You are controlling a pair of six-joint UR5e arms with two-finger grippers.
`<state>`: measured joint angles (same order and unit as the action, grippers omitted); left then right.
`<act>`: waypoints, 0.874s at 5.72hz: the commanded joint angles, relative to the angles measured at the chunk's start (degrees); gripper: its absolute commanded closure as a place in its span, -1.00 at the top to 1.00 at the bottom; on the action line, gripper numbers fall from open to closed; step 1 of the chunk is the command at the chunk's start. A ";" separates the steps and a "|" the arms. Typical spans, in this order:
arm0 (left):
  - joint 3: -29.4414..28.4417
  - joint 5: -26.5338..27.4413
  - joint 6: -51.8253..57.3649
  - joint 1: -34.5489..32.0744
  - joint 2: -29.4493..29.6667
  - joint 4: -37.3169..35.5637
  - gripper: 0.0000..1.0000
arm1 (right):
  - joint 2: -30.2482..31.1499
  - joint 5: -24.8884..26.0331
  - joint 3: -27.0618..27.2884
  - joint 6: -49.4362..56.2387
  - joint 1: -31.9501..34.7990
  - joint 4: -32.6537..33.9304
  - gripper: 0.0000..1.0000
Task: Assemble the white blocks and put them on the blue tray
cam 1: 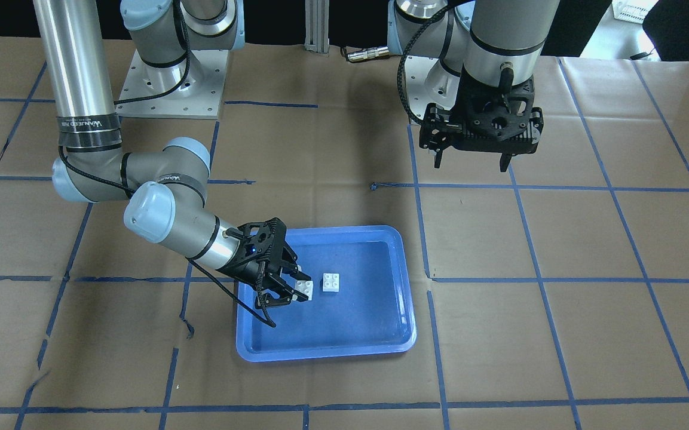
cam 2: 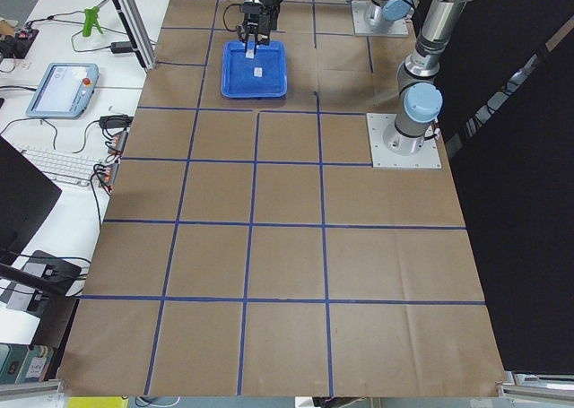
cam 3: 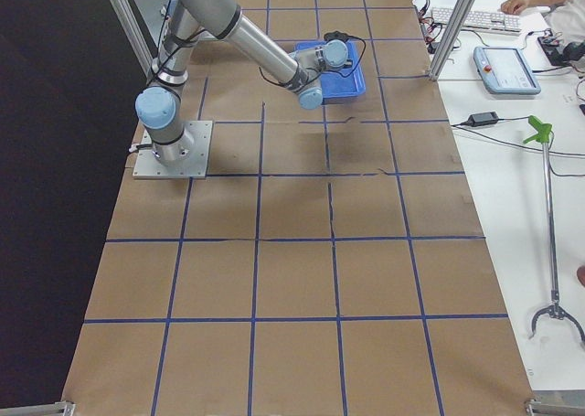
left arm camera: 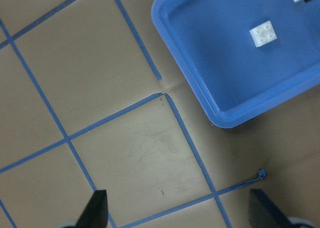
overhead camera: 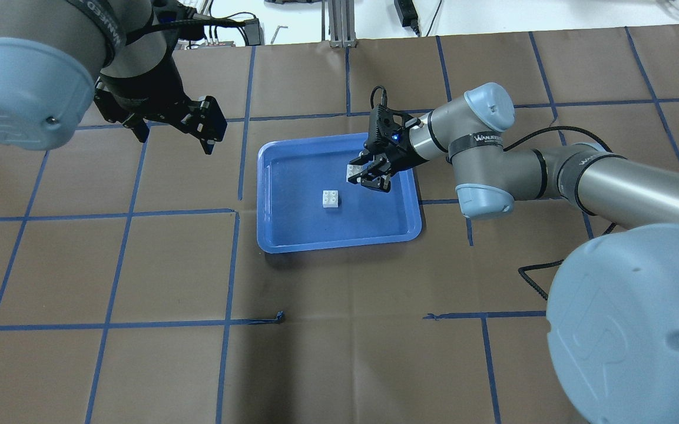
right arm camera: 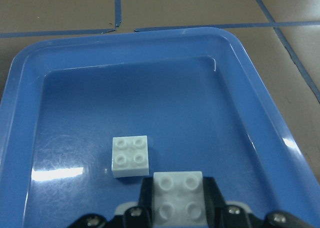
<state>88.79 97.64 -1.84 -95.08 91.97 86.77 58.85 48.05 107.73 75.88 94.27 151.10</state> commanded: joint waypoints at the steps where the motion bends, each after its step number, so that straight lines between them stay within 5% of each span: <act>1: -0.72 -4.34 -6.07 0.60 -0.12 -0.29 0.99 | -1.80 -0.06 1.95 -0.21 0.03 2.00 -0.53; 5: -0.29 -7.20 -5.37 3.06 -1.17 -0.55 0.99 | -2.25 0.03 2.31 -0.21 1.17 2.10 -0.53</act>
<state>88.22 90.86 -7.25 -92.37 91.19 86.27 56.67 48.06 110.02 75.74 95.17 153.19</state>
